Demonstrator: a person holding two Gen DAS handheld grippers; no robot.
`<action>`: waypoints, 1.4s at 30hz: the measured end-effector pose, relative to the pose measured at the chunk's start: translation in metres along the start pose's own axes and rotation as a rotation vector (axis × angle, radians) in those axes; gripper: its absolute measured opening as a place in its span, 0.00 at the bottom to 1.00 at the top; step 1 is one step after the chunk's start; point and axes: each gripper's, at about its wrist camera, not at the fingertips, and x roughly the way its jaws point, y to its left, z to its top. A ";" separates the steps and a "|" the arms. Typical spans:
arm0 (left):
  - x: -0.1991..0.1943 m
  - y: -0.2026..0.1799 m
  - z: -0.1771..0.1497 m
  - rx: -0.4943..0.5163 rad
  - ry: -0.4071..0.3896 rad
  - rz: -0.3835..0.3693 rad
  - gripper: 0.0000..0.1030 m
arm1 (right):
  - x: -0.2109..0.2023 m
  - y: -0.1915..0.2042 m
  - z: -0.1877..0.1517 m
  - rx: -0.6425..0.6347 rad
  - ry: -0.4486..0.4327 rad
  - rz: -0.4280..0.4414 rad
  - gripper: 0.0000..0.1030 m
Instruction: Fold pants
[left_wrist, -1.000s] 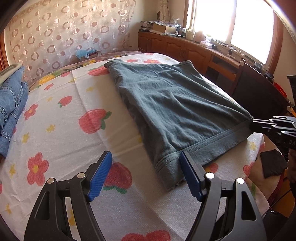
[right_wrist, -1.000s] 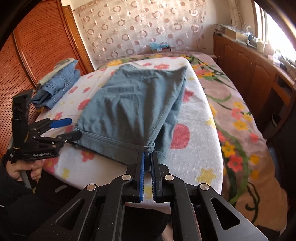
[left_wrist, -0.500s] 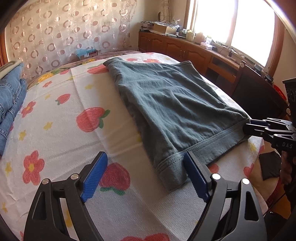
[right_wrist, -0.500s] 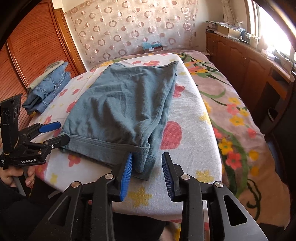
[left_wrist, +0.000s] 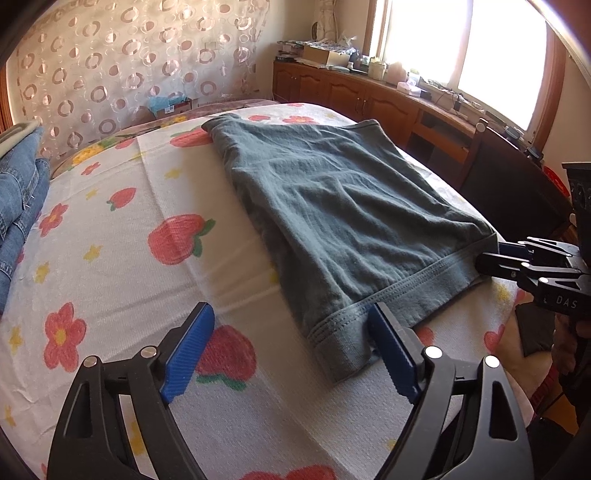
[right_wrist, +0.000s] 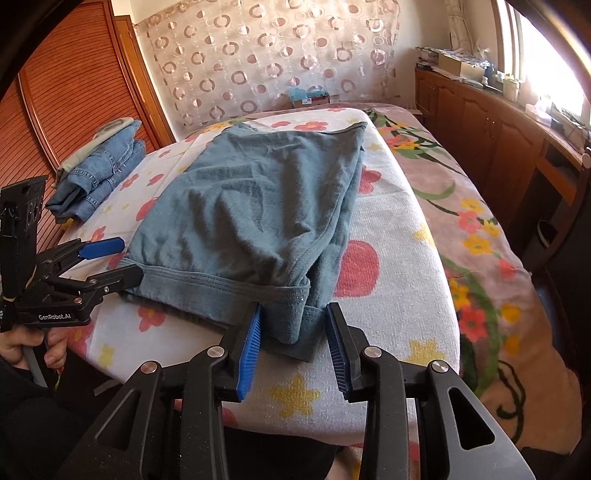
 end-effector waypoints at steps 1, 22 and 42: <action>0.000 0.000 0.000 0.001 -0.001 -0.005 0.79 | 0.000 0.000 0.000 -0.003 -0.001 -0.001 0.35; 0.000 -0.008 0.001 0.011 -0.006 -0.042 0.61 | -0.001 0.001 -0.003 -0.008 -0.012 0.054 0.14; -0.060 -0.004 0.032 -0.003 -0.140 -0.070 0.11 | -0.035 0.023 0.033 -0.069 -0.181 0.128 0.13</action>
